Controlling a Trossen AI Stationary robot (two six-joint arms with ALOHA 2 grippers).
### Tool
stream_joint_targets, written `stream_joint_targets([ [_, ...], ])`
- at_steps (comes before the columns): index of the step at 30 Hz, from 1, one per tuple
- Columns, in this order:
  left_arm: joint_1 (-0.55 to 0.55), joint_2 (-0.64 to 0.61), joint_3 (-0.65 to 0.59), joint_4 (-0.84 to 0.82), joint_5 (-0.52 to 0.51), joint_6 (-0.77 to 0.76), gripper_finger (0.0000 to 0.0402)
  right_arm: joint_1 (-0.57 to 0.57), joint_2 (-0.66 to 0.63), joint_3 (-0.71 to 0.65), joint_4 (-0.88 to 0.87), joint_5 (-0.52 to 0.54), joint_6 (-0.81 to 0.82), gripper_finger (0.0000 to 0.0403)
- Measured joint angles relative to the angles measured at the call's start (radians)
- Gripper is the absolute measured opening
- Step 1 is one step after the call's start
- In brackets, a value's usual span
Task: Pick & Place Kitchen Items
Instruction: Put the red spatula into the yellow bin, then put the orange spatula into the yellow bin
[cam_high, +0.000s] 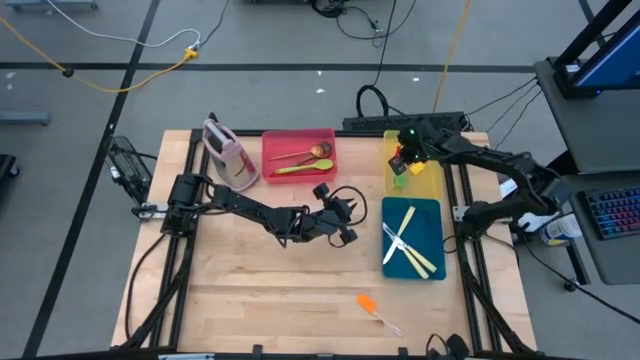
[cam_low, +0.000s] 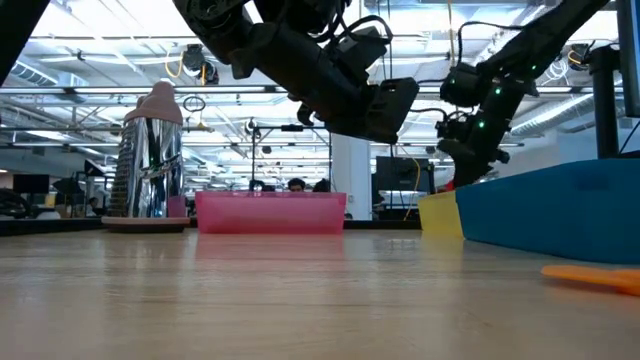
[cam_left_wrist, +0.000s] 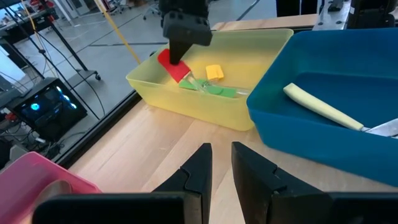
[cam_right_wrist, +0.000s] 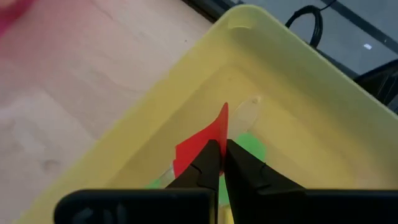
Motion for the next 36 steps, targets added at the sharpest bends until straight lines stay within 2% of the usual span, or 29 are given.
stream_joint_targets([
  [12,0.000,0.000,0.000,-0.012,0.000,0.000,0.0067,-0.038,0.116,0.000,0.110,0.000,-0.085,0.0007],
  [25,0.000,0.000,0.000,-0.017,0.000,0.001,0.0067,-0.038,0.136,0.000,0.151,0.001,-0.111,0.0122],
  [29,0.000,0.000,0.000,-0.021,0.000,0.001,0.0067,-0.033,0.126,0.000,0.152,0.001,-0.150,0.0137],
  [36,0.000,0.000,0.000,-0.021,0.000,0.001,0.0067,0.007,0.027,0.000,0.119,-0.001,-0.088,0.0133],
])
